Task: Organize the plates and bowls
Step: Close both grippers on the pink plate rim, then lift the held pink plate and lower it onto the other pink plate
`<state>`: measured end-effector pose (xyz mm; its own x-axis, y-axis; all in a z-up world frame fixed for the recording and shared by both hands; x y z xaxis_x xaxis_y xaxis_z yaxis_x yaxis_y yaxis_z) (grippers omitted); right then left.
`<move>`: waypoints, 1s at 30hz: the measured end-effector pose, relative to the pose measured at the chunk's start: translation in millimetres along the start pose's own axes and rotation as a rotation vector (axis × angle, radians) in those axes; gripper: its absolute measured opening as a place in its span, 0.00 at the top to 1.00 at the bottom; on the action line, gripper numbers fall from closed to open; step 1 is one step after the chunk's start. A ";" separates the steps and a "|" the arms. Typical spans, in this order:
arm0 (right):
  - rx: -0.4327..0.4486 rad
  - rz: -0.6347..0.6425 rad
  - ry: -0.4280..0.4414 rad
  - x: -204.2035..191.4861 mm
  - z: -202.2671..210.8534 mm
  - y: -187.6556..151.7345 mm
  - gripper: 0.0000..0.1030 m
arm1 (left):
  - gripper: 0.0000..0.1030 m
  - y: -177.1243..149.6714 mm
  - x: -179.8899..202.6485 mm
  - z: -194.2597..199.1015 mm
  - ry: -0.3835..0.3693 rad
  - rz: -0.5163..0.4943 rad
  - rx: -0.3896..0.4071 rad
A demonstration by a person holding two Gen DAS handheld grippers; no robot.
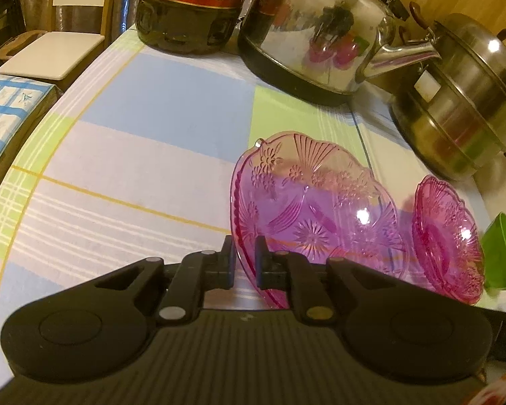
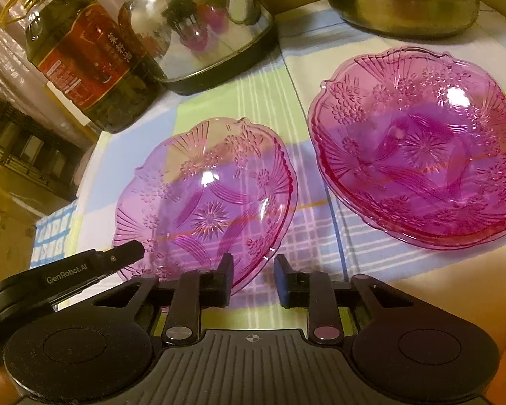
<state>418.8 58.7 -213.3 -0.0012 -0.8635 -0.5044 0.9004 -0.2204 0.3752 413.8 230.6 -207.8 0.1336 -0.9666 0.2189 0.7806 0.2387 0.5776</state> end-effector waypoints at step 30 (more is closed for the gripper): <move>0.131 0.155 0.006 -22.4 56.0 12.8 0.81 | 0.89 18.0 28.9 55.9 -0.009 -0.055 0.094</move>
<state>406.0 49.8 -153.6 0.1354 -0.8891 -0.4371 0.8255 -0.1428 0.5460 397.6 212.1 -147.1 0.0865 -0.9776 0.1919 0.7260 0.1938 0.6599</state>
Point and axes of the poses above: each gripper's, at about its wrist camera, not at the fingertips, and z roughly against the way its jaws point, x to its right, y to its top, the point moved 10 cm from there along -z, roughly the way its jaws point, and after that the axes turned 8 degrees about -z, right-handed, at the moved point
